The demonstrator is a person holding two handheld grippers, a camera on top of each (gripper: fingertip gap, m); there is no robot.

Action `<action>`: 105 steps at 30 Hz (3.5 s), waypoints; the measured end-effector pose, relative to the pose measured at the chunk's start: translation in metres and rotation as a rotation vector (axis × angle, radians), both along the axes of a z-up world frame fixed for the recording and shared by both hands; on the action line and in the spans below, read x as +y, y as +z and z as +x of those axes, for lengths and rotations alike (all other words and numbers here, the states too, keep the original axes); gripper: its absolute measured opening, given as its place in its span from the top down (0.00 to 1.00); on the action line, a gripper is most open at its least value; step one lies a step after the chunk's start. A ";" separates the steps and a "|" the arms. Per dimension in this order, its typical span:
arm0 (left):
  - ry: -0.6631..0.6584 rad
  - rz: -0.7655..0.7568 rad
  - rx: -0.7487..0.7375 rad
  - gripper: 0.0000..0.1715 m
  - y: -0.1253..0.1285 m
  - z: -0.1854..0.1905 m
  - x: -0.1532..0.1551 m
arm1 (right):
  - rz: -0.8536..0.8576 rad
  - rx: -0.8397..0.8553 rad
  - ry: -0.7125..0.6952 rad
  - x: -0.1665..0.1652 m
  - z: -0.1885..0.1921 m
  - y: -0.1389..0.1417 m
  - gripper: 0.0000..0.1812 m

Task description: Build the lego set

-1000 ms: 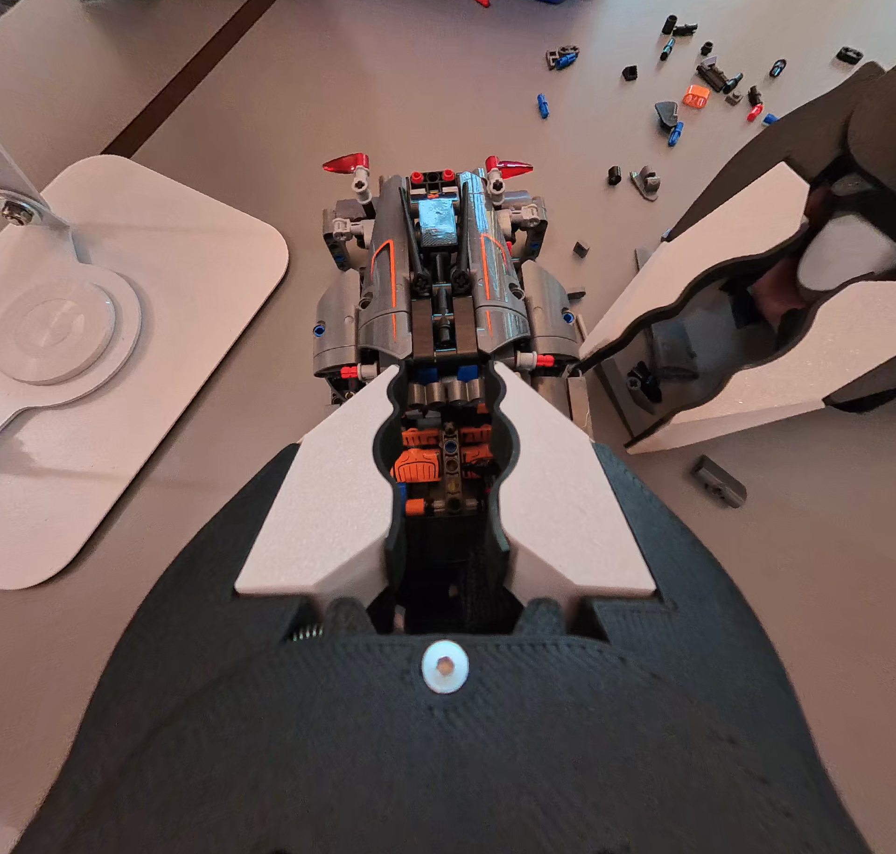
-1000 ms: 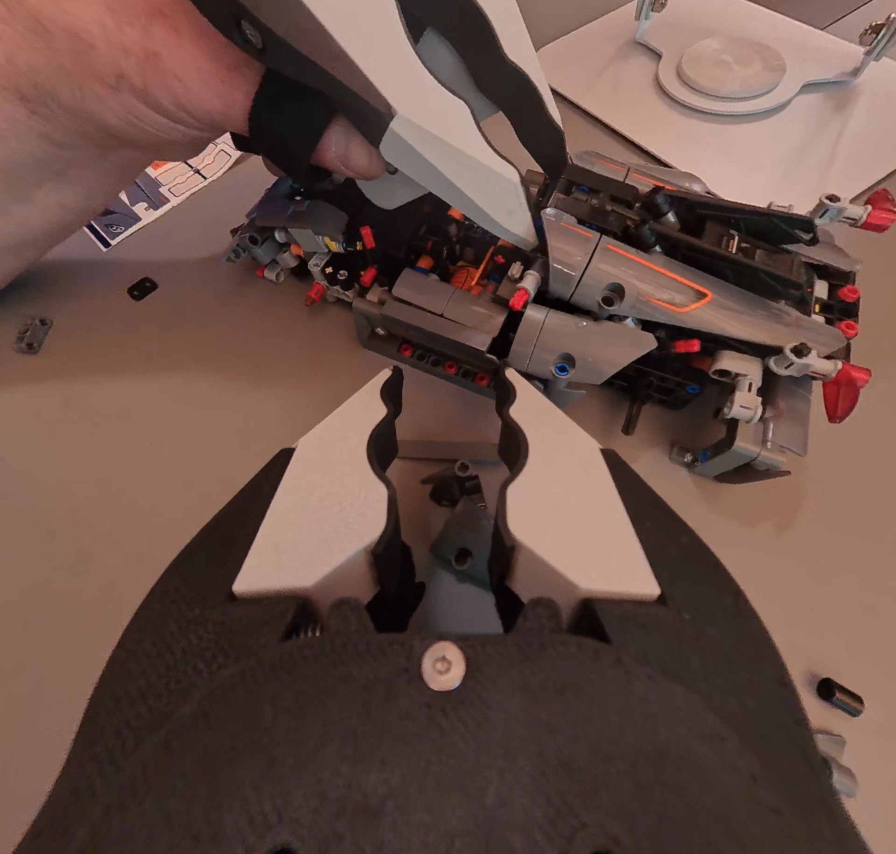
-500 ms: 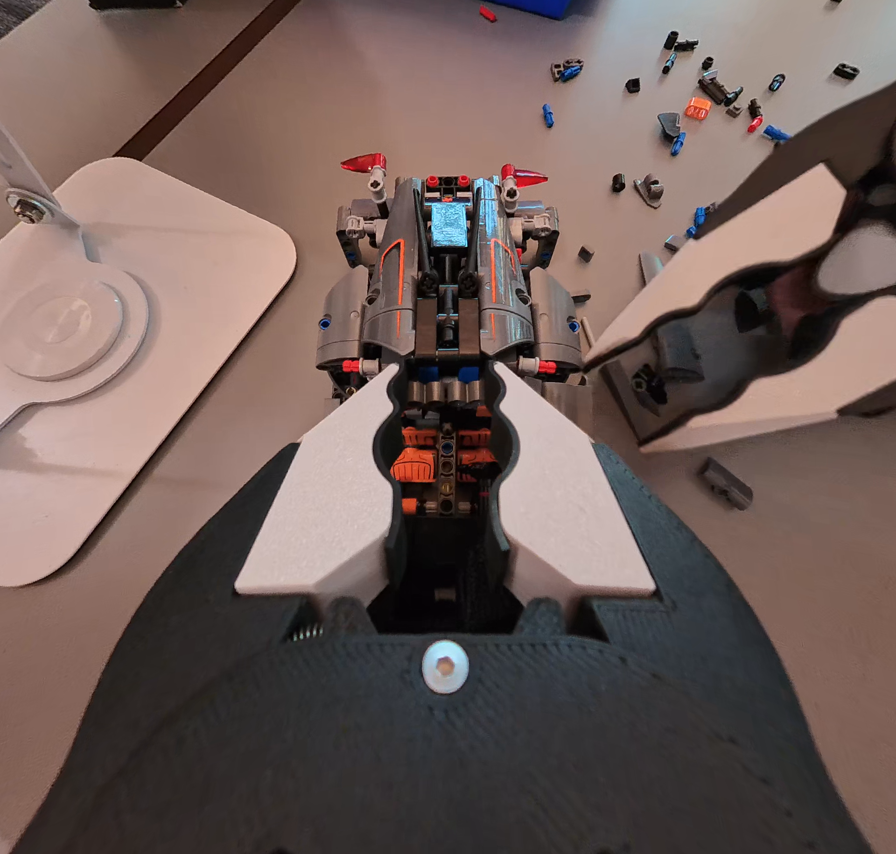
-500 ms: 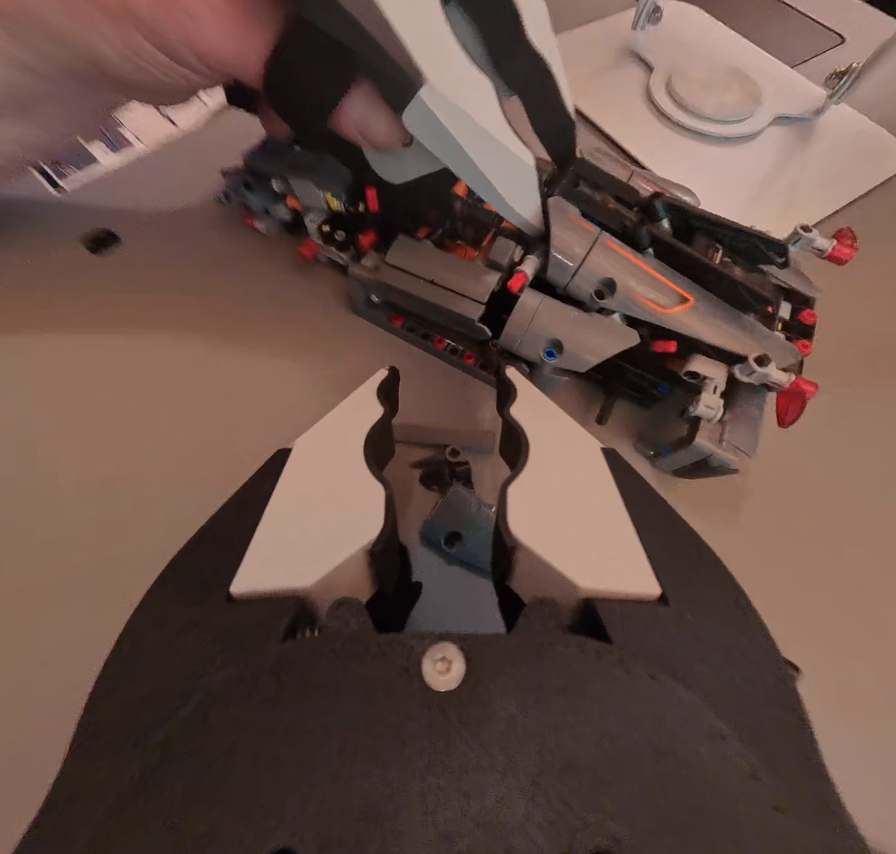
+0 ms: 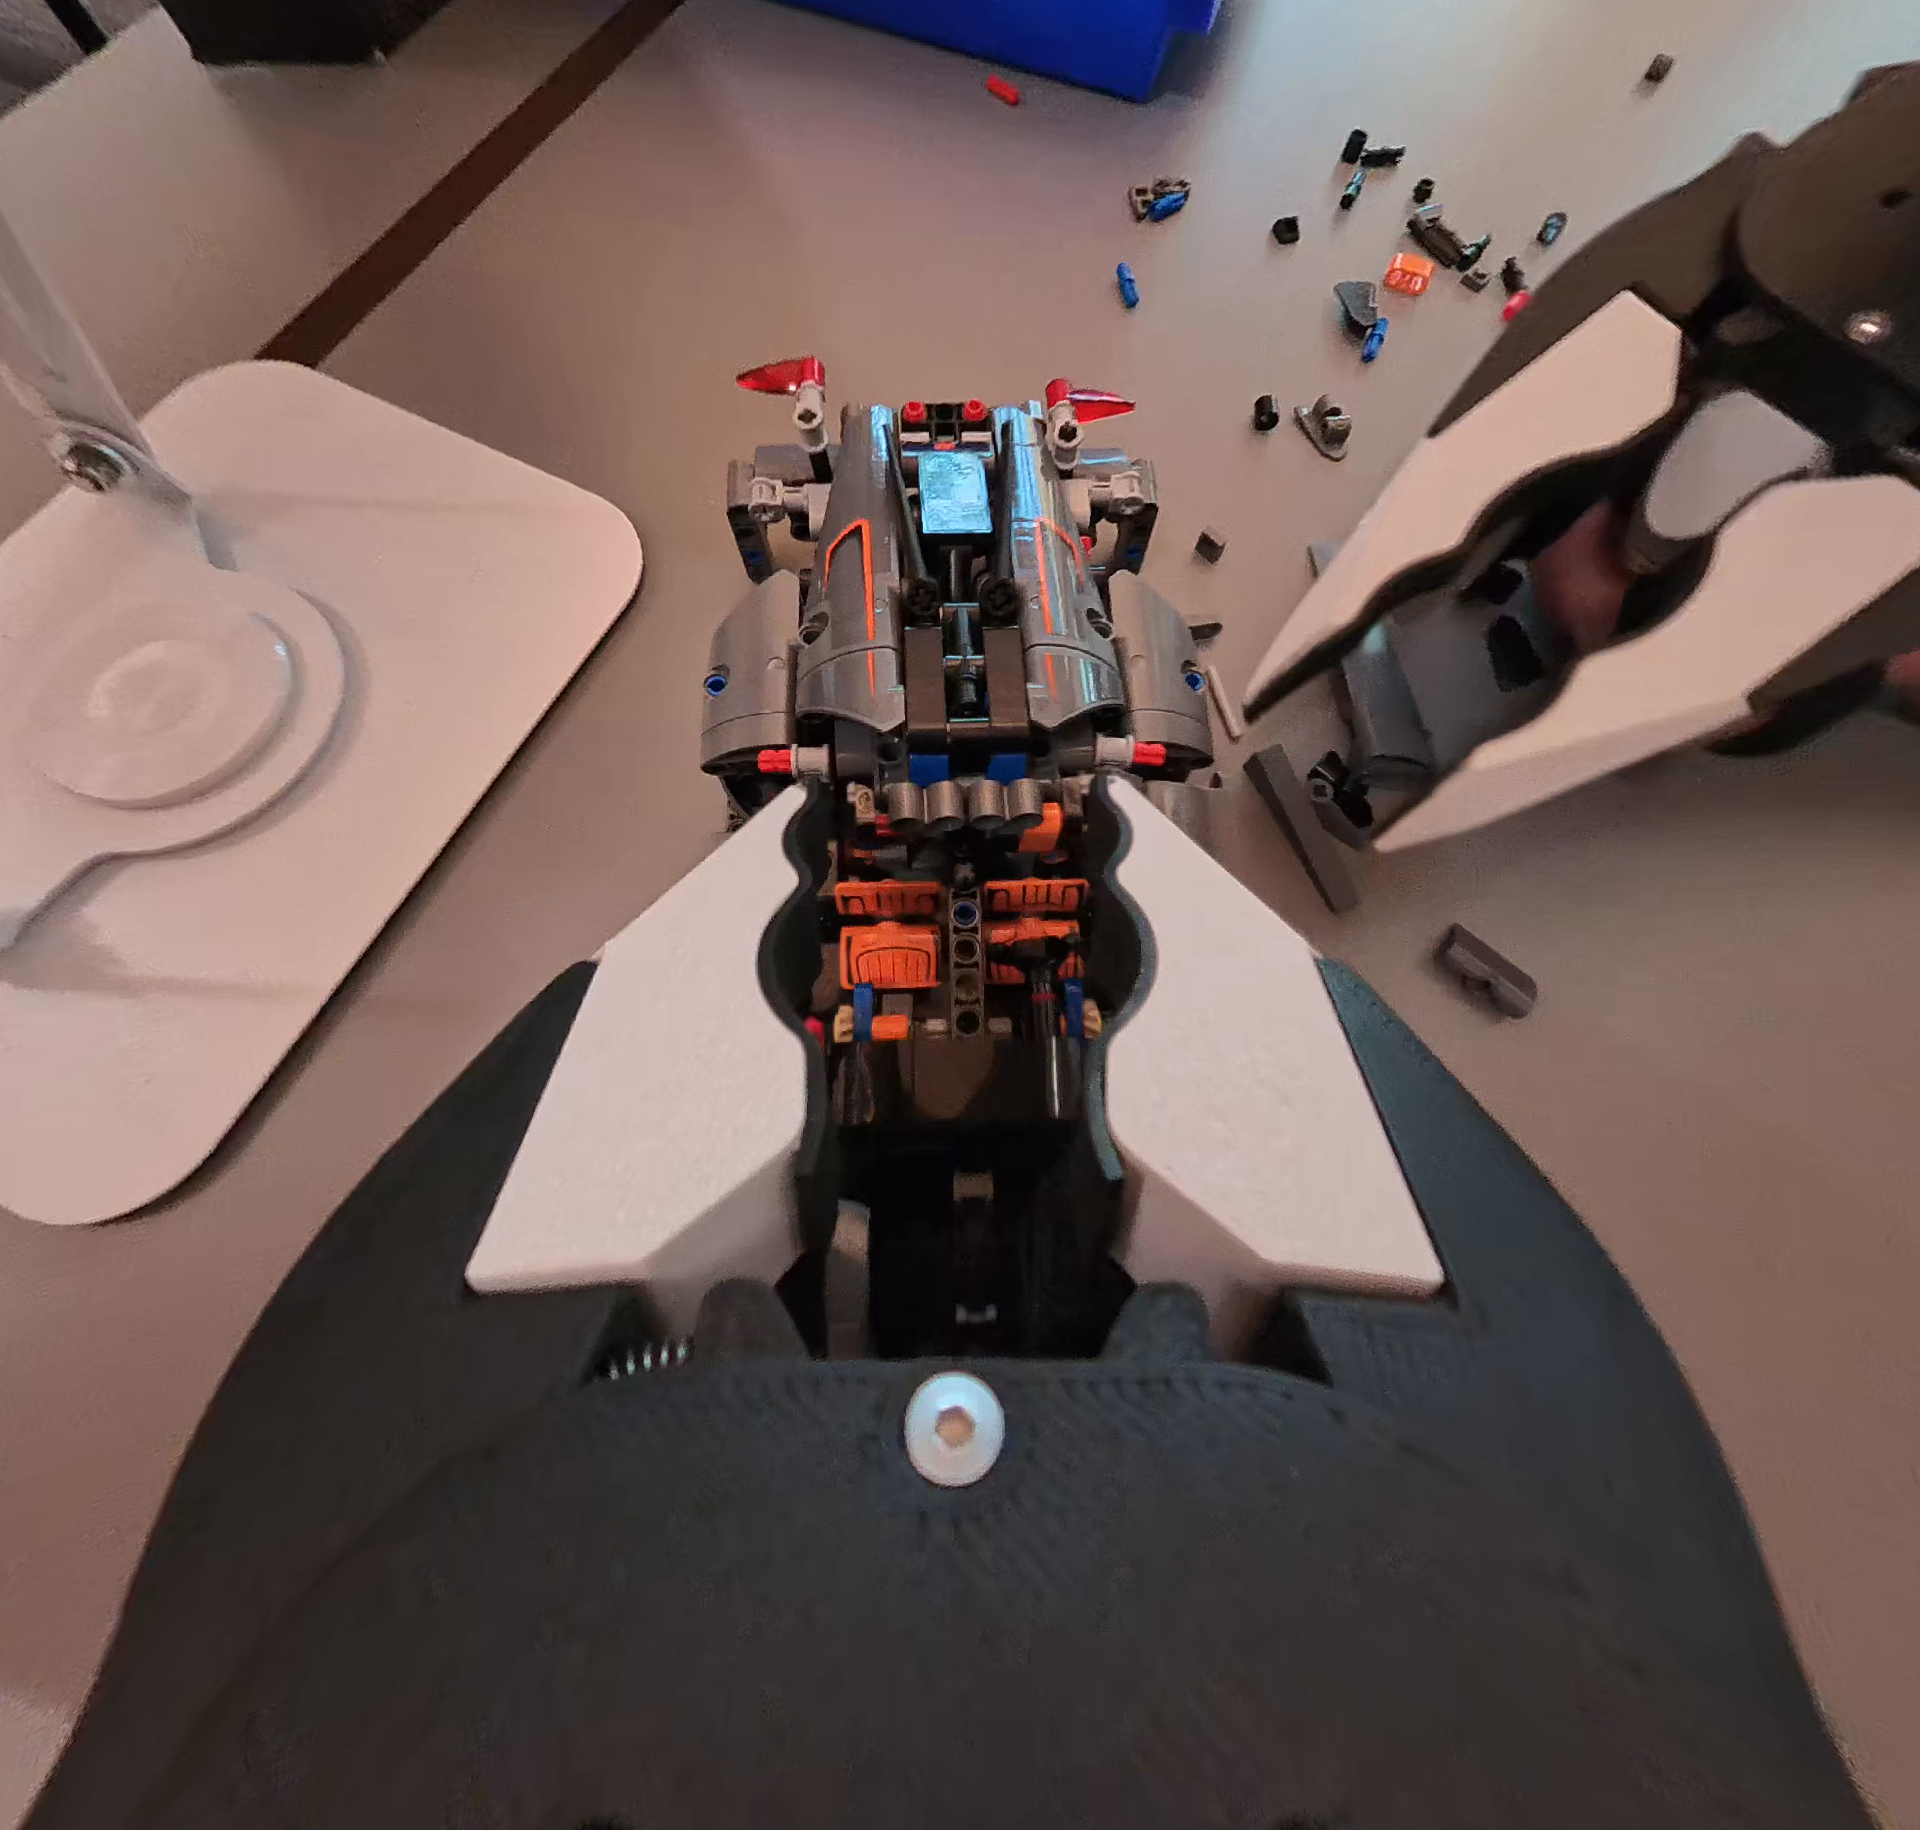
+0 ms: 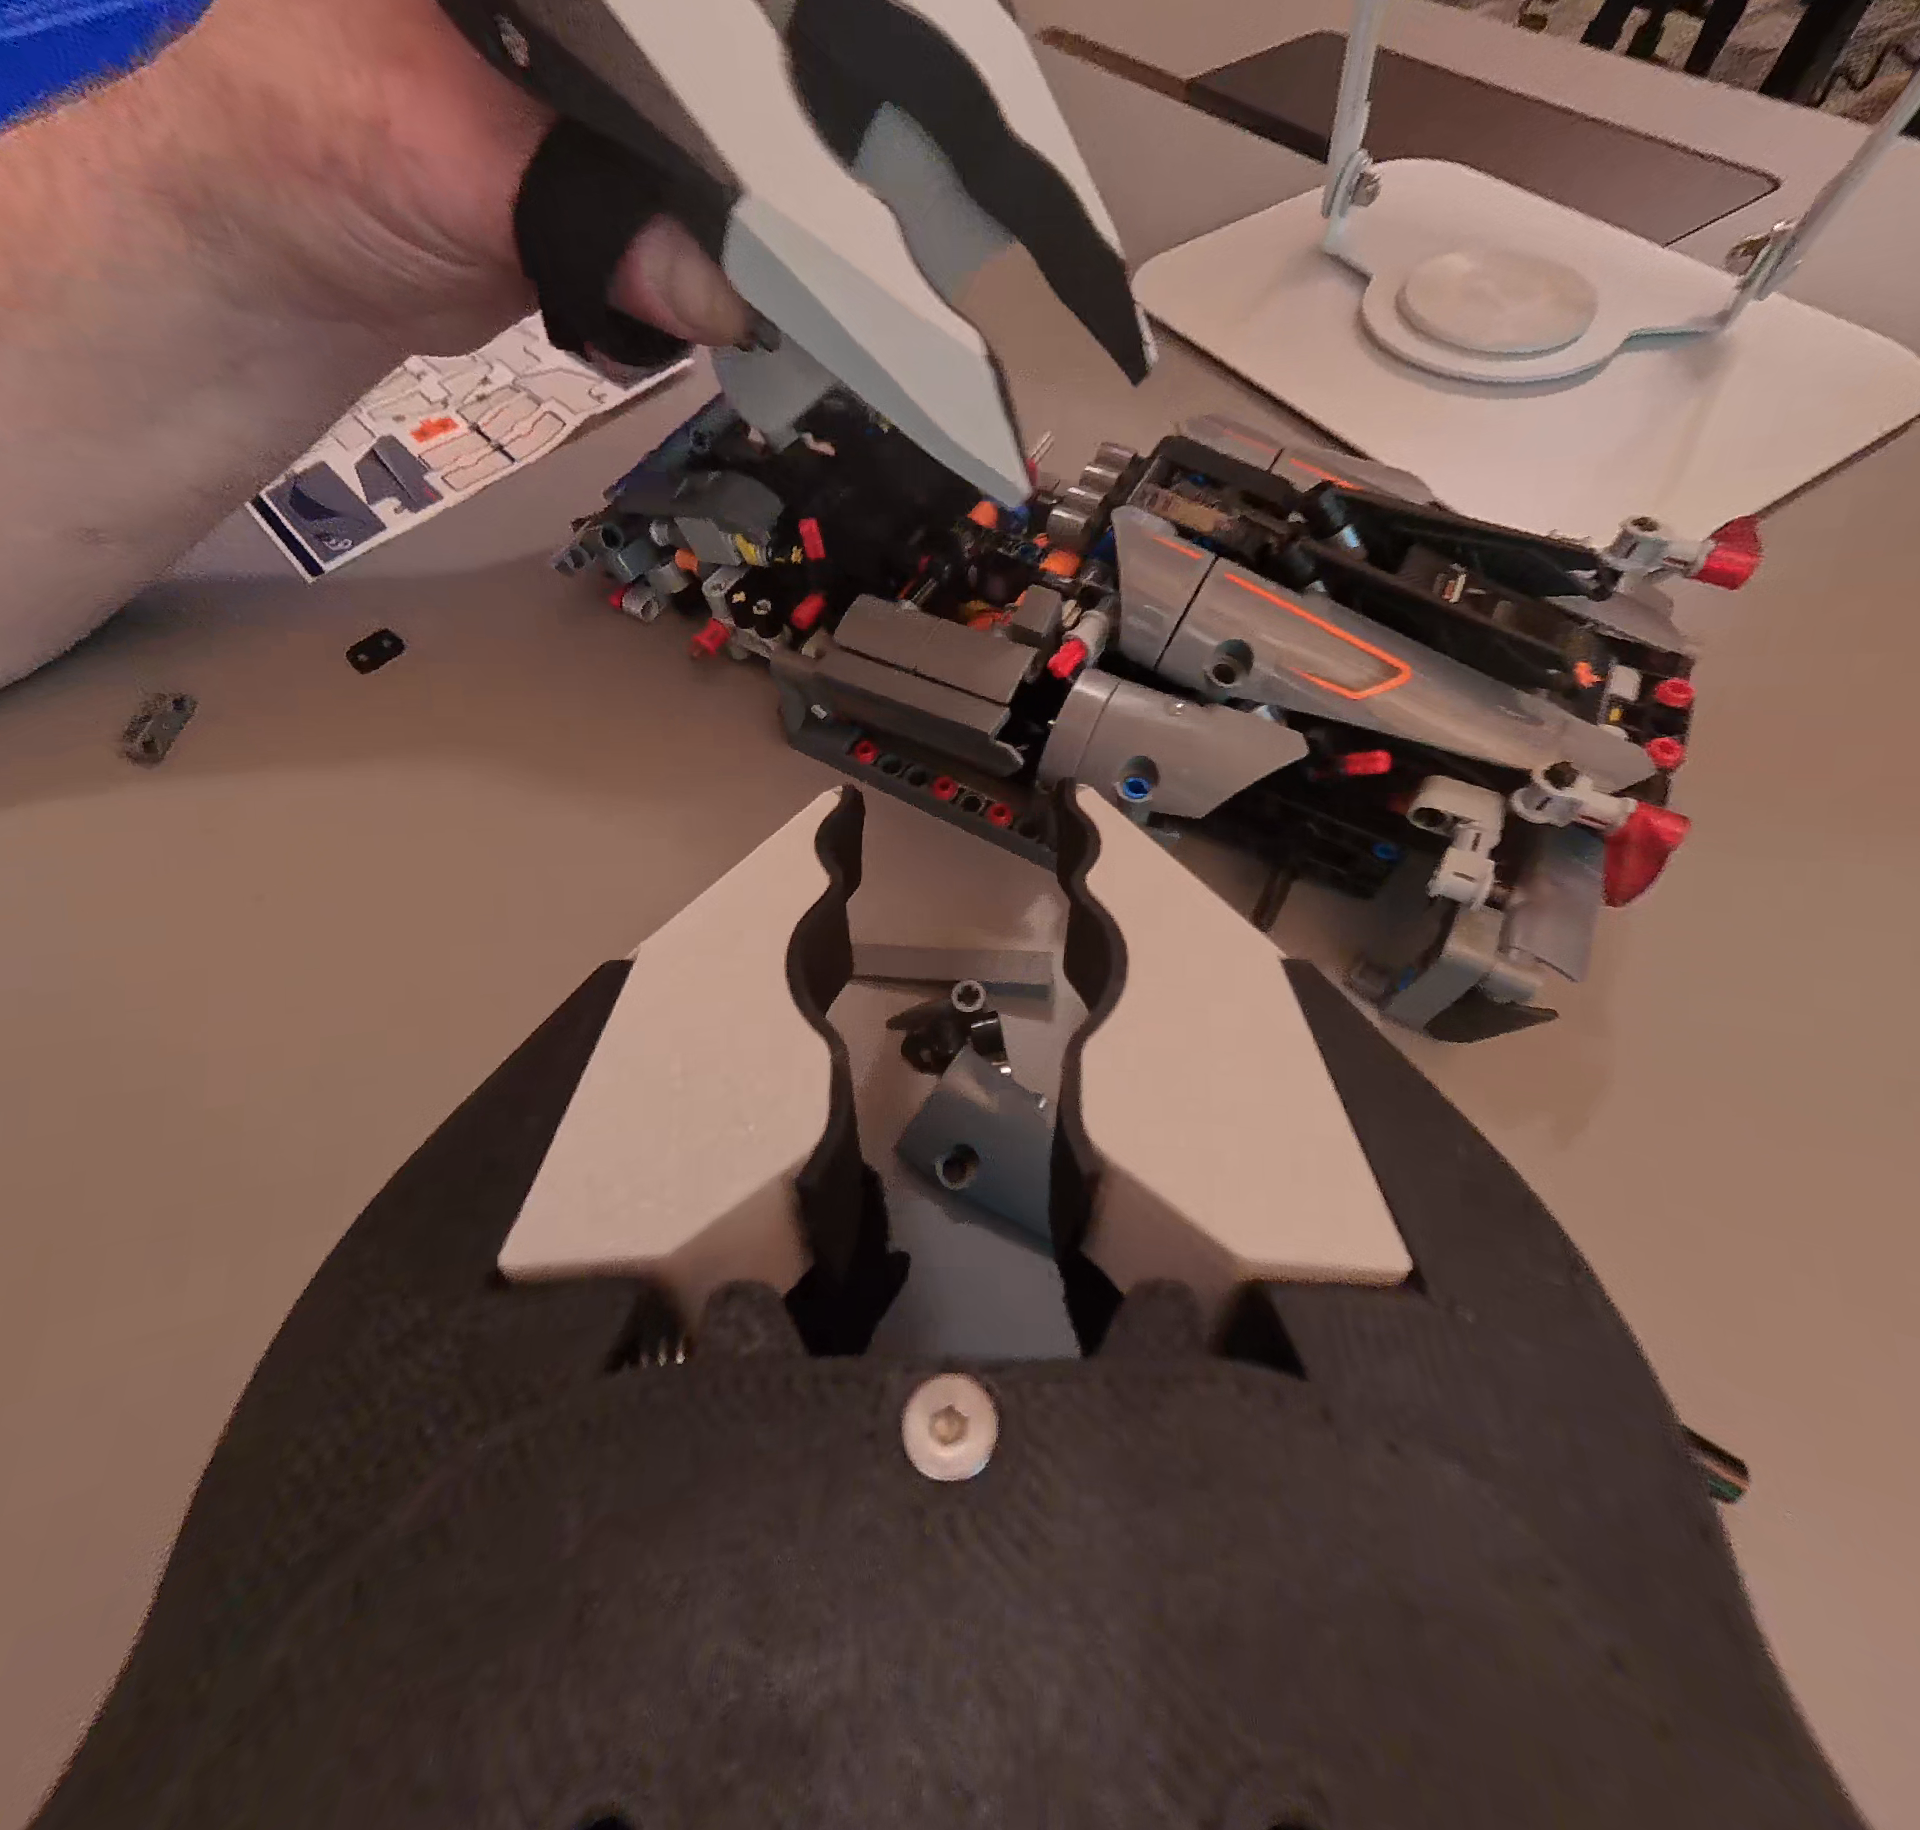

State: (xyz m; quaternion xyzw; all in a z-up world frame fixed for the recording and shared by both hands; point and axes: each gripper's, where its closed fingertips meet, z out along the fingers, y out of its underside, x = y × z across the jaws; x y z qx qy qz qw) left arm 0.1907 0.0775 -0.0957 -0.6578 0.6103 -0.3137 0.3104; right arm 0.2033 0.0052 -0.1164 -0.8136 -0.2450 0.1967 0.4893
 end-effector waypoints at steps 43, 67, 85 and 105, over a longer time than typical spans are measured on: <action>0.061 0.274 0.229 0.84 -0.029 -0.043 -0.032 | 0.057 -0.003 -0.048 0.004 0.014 0.007 0.81; 0.091 0.720 0.320 0.84 -0.035 -0.034 -0.031 | 0.066 -0.017 -0.044 0.004 0.013 0.009 0.82; 0.011 0.621 0.393 0.84 -0.039 -0.033 -0.031 | 0.070 -0.011 -0.049 0.004 0.015 0.010 0.82; 0.185 0.691 0.267 0.70 -0.028 -0.042 -0.041 | 0.088 -0.004 -0.041 0.002 0.011 0.016 0.82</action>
